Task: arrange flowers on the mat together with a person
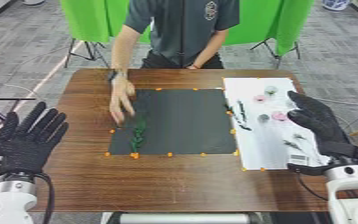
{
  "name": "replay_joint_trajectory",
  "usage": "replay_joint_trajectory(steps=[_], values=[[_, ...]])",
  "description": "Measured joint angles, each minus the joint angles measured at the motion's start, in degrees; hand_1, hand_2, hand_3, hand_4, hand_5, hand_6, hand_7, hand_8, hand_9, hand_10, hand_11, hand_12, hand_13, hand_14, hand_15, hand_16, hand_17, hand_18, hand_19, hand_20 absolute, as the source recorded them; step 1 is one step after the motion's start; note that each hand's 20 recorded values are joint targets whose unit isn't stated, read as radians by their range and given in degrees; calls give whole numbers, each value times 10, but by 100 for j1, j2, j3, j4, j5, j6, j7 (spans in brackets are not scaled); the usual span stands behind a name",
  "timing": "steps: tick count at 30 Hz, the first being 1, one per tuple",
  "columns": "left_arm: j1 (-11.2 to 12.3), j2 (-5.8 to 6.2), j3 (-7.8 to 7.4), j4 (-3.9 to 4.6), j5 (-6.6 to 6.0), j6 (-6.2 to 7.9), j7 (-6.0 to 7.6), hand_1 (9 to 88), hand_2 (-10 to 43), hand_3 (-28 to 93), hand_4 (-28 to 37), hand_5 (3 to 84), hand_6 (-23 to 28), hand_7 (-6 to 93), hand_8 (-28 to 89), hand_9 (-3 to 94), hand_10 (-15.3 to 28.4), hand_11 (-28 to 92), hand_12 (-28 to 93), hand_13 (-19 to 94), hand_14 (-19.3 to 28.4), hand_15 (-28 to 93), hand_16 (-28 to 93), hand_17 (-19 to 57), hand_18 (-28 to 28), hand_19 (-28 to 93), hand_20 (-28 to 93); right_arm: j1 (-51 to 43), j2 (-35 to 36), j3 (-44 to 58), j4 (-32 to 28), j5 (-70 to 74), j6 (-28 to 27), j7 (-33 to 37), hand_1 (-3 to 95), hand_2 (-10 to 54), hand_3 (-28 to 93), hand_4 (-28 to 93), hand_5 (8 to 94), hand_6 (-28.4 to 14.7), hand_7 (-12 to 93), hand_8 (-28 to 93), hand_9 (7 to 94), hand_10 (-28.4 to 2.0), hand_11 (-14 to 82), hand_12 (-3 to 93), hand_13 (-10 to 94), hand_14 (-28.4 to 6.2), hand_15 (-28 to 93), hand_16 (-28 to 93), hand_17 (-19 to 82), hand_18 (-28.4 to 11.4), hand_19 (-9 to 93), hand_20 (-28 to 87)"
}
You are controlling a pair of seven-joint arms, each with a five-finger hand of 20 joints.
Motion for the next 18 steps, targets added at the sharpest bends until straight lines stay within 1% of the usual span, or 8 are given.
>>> replay_joint_trajectory(steps=[4,7,9,10,12,14,16,18], values=[[39,-1,-3,-18,-2,0,44,236,135,706,-283,446,87,133,-101,405,175,235,111,304,170,342,-50,-56,143,298,122,-55,182,11,-187,-1193,29,855,207,-43,770,-240,352,-75,129,-105,276,-185,61,109,220,-149,167,102,98,-159,424,58],[61,-4,7,-19,-6,0,66,235,135,707,-283,446,87,134,-101,404,176,234,110,303,171,343,-51,-56,144,297,121,-69,416,-4,-217,-1962,99,1412,206,-80,759,-249,359,-78,125,-105,291,-189,70,117,234,-150,209,101,103,-163,457,51],[65,-4,11,-19,-6,0,66,236,135,708,-283,447,88,135,-101,406,176,236,111,304,171,345,-51,-55,143,297,121,-55,616,-61,-207,-2342,166,1709,198,-92,748,-256,377,-80,129,-104,301,-198,92,158,226,-159,282,122,111,-168,515,59],[65,-4,11,-19,-6,0,66,235,135,708,-283,447,88,135,-101,405,176,237,111,304,171,346,-51,-55,143,297,121,-43,713,-88,-201,-2529,180,1834,196,-94,741,-261,396,-81,140,-106,309,-208,141,199,219,-172,371,154,116,-176,566,80],[65,-8,11,-19,-5,0,66,237,135,708,-283,448,88,136,-101,405,177,238,112,304,171,346,-51,-55,143,298,122,-30,888,-127,-184,-2979,220,2044,196,-95,735,-276,429,-84,162,-110,312,-216,281,281,213,-190,547,196,129,-186,645,131],[65,-19,11,-19,-5,4,62,236,135,708,-283,448,88,137,-101,404,177,240,112,304,171,347,-51,-55,143,298,122,-34,1036,-185,-126,-3567,391,2232,200,-95,731,-281,446,-85,174,-114,306,-220,393,336,220,-203,660,247,139,-194,682,188],[67,-30,11,-21,-5,5,62,237,135,708,-283,448,88,138,-101,404,177,242,113,304,171,347,-51,-55,143,298,122,-40,1146,-269,-10,-4191,709,2399,208,-95,721,-282,477,-83,185,-117,317,-222,520,427,263,-216,736,371,163,-208,728,282],[70,-34,11,-24,-5,5,63,235,136,713,-283,444,90,140,-101,407,177,248,116,305,171,350,-51,-55,143,303,124,-33,1219,-352,127,-4699,1019,2560,222,-95,703,-283,518,-79,189,-121,365,-212,611,511,331,-224,787,481,194,-225,770,383]])
